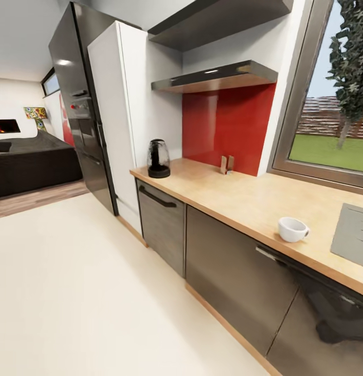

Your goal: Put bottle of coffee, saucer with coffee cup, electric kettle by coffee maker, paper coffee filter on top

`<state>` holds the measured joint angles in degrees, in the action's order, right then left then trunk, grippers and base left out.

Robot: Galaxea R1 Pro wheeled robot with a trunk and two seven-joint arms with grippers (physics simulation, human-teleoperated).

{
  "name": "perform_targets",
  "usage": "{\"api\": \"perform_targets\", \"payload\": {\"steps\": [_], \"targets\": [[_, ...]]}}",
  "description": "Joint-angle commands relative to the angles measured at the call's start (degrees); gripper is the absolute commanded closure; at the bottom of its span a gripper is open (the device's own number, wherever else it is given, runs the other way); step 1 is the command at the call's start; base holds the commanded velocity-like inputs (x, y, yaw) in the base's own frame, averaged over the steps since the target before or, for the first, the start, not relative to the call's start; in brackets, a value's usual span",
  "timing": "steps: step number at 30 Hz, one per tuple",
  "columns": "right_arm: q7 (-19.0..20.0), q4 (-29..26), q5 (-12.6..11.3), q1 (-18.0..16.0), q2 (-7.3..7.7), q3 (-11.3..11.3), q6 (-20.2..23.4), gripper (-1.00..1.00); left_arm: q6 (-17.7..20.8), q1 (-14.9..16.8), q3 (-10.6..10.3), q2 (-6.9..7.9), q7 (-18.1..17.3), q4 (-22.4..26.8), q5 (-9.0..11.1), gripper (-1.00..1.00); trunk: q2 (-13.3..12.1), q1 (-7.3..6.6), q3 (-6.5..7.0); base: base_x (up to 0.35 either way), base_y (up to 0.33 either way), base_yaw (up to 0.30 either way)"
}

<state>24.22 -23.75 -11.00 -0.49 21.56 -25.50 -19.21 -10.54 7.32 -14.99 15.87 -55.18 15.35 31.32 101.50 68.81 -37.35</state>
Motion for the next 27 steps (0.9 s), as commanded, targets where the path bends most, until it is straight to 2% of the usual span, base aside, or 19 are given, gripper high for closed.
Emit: {"api": "perform_targets", "payload": {"steps": [1,18,27], "targets": [[0.13,0.01,-0.60,-0.04,0.06,-0.34,-0.13,-1.00,-0.36,0.06,-0.48,0.04,-0.01,-0.06,0.40,-1.00,0.03,0.02,-0.06,0.252,0.263,0.202],[0.12,0.02,-0.60,-0.04,0.06,-0.34,-0.13,-1.00,-0.36,0.06,-0.48,0.04,-0.01,-0.06,0.40,-1.00,0.03,0.02,-0.06,0.255,0.257,0.255],[0.17,0.02,-0.62,-0.04,0.12,-0.25,-0.14,-1.00,-0.36,0.06,-0.48,0.04,-0.01,-0.06,0.40,-1.00,0.03,0.02,-0.06,0.290,0.205,0.062]]}}
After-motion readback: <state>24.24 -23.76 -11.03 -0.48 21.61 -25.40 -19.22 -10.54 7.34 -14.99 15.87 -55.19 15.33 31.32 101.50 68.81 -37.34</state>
